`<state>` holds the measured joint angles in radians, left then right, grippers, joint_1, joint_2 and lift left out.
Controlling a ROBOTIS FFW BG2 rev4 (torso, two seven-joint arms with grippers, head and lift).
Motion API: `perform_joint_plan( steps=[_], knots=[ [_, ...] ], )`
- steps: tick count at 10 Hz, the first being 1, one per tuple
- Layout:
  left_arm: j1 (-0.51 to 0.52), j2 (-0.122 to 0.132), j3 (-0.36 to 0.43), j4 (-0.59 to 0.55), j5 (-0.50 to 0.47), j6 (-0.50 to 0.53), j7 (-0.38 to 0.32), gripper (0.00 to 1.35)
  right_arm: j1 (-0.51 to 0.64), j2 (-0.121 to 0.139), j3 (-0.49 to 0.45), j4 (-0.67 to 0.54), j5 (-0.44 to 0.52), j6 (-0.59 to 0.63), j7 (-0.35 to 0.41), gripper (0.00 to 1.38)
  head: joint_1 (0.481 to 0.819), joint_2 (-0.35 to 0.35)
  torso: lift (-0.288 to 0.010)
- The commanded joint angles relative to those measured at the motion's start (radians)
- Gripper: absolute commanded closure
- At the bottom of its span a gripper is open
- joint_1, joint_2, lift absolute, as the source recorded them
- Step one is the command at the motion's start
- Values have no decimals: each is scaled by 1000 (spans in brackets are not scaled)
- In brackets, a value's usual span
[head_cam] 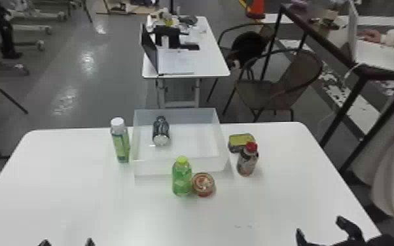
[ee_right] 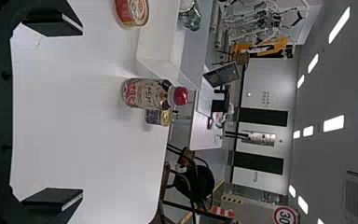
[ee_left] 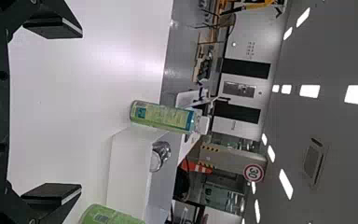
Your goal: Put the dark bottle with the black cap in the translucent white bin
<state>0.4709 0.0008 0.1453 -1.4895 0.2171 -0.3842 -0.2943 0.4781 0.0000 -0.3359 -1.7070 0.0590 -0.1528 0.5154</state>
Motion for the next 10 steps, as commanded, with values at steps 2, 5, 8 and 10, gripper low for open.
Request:
perform_joint_plan(
  steps=[2,5,8,10],
  knots=[
    [11,-3,5,-2,2,-15,0,136,33,1,8,-8,1,-14,0,84,695,-48,-12],
    [20,-3,-4,-2,22,-22,9,136,40,1,26,-14,4,-14,-11,84,695,-40,-12],
    [22,-3,-7,-2,31,-27,12,136,39,1,41,-8,-1,-22,-21,84,695,-27,-12],
    [26,-3,-10,-2,39,-35,17,136,39,1,54,-10,-1,-25,-35,84,695,-19,-12]
  ],
)
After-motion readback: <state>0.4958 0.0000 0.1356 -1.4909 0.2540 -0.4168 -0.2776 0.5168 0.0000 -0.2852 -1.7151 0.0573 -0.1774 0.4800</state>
